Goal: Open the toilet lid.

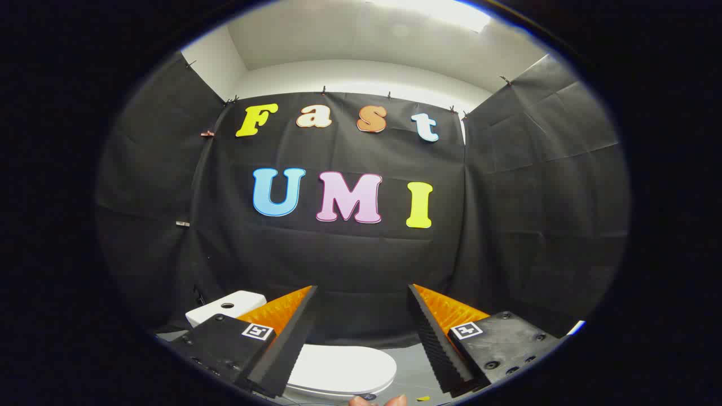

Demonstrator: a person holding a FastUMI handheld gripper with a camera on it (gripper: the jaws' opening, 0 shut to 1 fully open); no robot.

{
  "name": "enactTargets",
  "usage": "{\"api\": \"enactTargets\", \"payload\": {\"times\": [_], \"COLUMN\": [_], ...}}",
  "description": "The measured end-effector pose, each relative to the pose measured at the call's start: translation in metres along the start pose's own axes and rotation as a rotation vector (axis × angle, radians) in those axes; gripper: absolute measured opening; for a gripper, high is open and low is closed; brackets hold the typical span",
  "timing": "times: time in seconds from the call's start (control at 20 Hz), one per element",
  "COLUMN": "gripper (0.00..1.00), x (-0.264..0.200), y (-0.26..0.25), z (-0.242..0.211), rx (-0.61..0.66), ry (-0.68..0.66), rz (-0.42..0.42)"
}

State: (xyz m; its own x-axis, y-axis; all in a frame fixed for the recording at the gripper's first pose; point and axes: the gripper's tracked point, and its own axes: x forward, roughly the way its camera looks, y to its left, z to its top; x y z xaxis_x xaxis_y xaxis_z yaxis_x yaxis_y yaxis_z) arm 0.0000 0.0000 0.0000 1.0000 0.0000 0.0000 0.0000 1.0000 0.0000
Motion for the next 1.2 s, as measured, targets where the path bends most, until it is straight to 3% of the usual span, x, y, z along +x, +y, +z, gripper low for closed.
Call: {"api": "enactTargets", "payload": {"times": [1.2], "gripper": [0.98], "x": [0.005], "y": [-0.005], "z": [-0.015], "rx": [-0.011], "ry": [0.026], "rz": [-0.027]}}
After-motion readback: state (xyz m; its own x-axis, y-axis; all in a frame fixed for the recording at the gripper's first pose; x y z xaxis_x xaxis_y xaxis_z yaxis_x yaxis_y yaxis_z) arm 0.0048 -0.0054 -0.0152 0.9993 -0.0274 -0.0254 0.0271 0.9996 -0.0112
